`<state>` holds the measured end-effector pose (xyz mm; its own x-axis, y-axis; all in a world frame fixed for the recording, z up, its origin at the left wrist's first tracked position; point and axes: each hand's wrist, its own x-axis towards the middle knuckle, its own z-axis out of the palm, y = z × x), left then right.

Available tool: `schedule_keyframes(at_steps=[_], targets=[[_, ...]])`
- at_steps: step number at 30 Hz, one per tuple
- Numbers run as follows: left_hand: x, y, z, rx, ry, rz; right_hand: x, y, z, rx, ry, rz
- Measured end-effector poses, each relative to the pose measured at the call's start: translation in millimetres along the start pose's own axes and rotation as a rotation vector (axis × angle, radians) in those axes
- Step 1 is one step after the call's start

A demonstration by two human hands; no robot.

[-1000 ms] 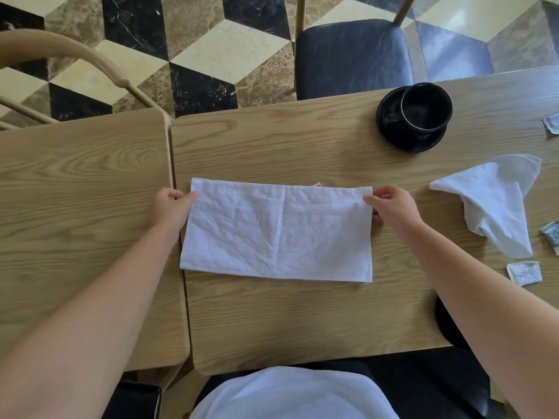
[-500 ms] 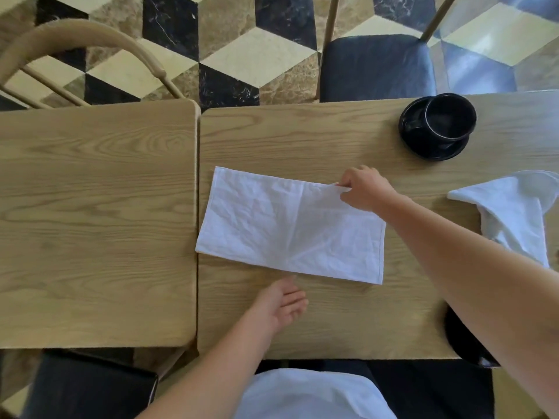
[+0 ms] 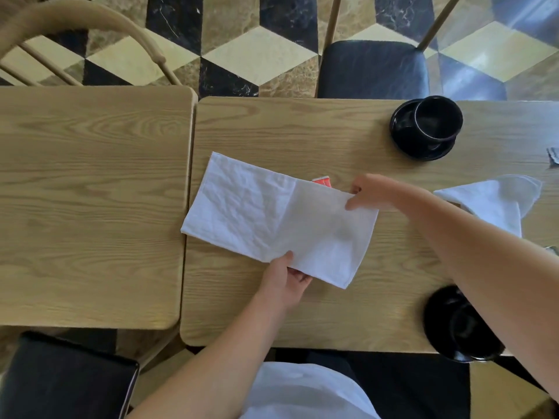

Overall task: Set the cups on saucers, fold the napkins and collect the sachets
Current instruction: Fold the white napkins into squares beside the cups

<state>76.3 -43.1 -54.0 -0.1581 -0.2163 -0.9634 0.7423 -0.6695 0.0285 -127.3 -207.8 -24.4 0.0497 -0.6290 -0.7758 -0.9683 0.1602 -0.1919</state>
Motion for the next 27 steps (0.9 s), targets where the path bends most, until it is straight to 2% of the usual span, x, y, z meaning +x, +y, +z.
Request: schedule_keyframes(at_steps=[3,7,11,15,19,23,27], targets=[[-17.5,10.0,-17.1,-0.048,-0.041,0.089,-20.1,-13.3,-3.1,0.067,-0.061,0.002],[-46.7,13.1,-39.3,0.052,-0.117,0.097,-44.5,-23.8,6.0,0.662,-0.201,0.018],[-66.7,6.4,-49.2,0.208,-0.22,0.051,-63.8,-39.2,23.1,0.96,-0.277,0.032],[-88.9,11.7,-58.6,0.297,-0.274,0.061,-80.0,-60.3,16.9,1.279,-0.177,0.059],[-113.3,41.5,-42.0,0.247,-0.321,0.104,-89.9,-84.1,-5.2,1.462,-0.1,-0.008],[-144.5,115.8,1.7,0.131,-0.4,0.264,-93.8,-111.2,-43.8,1.539,0.062,-0.103],[-179.3,188.2,45.5,0.171,-0.465,0.459,-99.3,-141.0,-90.5,1.582,0.176,-0.214]])
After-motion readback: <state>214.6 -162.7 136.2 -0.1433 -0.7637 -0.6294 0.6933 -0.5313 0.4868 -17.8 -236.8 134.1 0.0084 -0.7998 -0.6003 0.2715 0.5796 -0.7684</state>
